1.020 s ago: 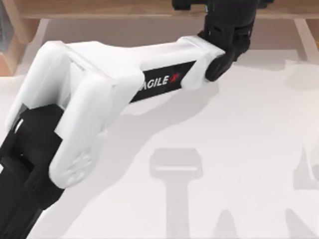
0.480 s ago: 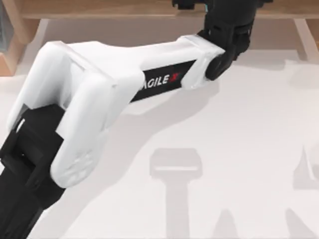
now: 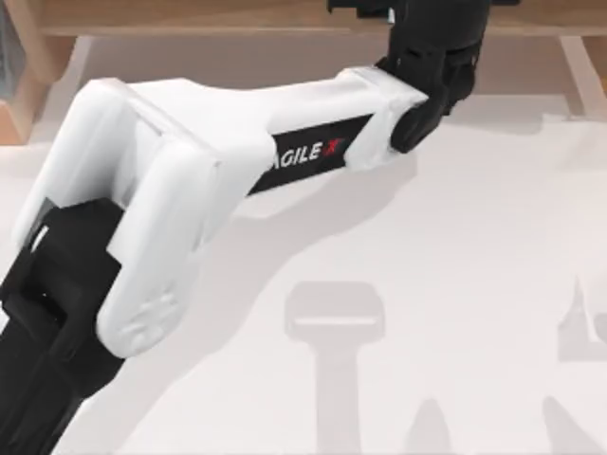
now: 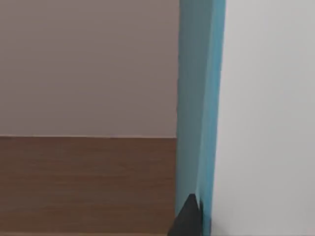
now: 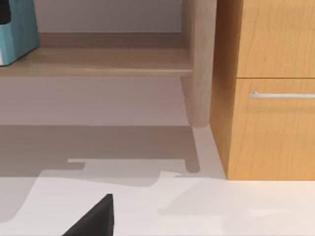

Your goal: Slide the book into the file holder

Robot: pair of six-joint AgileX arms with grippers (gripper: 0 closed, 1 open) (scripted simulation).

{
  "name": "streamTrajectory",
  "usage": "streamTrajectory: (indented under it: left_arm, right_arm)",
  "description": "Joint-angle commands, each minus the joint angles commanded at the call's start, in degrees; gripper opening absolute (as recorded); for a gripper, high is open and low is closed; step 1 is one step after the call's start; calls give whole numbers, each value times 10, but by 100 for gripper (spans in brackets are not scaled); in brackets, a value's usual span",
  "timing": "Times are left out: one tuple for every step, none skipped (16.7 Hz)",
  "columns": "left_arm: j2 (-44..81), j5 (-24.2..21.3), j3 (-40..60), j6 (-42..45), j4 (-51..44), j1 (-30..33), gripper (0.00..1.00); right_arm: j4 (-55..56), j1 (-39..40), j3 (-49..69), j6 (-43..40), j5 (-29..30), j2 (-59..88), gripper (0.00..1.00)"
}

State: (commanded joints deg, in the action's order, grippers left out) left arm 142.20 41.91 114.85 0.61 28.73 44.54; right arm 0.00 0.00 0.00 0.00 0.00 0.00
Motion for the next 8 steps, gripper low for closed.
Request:
streamTrajectory:
  left_arm:
    - [0, 0, 0, 0, 0, 0, 2]
    - [0, 0, 0, 0, 0, 0, 0]
    - [0, 0, 0, 0, 0, 0, 0]
    - [0, 0, 0, 0, 0, 0, 0]
    - [0, 0, 0, 0, 0, 0, 0]
    - [0, 0, 0, 0, 0, 0, 0]
    - [0, 0, 0, 0, 0, 0, 0]
    - [0, 0, 0, 0, 0, 0, 0]
  right_arm:
    - [0, 0, 0, 0, 0, 0, 100]
    - [0, 0, 0, 0, 0, 0, 100]
    - [0, 0, 0, 0, 0, 0, 100]
    - [0, 0, 0, 0, 0, 0, 100]
    - [0, 0, 0, 0, 0, 0, 100]
    - [0, 0, 0, 0, 0, 0, 100]
    - [0, 0, 0, 0, 0, 0, 100]
    - [0, 0, 0, 0, 0, 0, 100]
